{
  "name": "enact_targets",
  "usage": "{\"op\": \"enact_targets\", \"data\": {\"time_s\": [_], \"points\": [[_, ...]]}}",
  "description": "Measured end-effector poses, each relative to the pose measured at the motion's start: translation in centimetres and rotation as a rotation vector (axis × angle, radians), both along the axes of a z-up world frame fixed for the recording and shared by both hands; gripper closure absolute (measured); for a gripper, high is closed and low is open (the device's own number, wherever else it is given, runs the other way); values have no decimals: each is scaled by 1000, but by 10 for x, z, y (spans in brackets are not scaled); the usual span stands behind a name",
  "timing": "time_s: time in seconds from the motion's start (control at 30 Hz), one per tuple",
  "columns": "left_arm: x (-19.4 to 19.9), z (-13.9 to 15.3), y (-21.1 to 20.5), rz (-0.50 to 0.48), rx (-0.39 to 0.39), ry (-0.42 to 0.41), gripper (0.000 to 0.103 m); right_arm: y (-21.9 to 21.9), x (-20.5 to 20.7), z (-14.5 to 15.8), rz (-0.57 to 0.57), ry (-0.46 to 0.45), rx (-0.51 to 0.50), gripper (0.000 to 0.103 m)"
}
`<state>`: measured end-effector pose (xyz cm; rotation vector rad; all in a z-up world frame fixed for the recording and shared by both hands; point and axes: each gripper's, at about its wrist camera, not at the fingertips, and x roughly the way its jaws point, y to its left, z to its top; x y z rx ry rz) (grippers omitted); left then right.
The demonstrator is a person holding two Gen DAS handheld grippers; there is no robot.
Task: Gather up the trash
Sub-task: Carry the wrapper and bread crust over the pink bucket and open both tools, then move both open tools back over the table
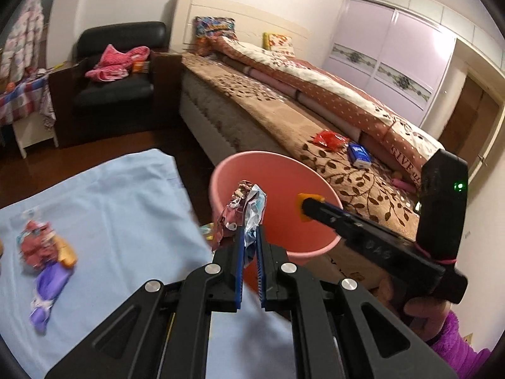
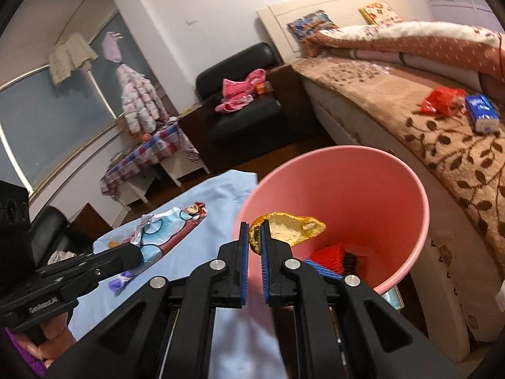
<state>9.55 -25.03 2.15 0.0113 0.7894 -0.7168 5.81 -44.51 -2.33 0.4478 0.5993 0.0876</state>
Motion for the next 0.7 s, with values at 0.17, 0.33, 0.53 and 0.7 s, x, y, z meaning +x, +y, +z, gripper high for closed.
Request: {"op": "enact_targets", "data": {"time_s": [0.17,0.33,0.53,0.7], "points": [[15,-14,-35,-25,35,12,97,-17,7,-17,-39,35,9,95],[30,-32,-58,-33,77,28,96,-35,15,-34,-64,84,72,95],[36,-47,-65,-34,96,51,75,-47,16,-48,-90,116,113,63],[31,-42,-54,-25,79,32,71,-47,15,-46,-76,114,107,63]]}}
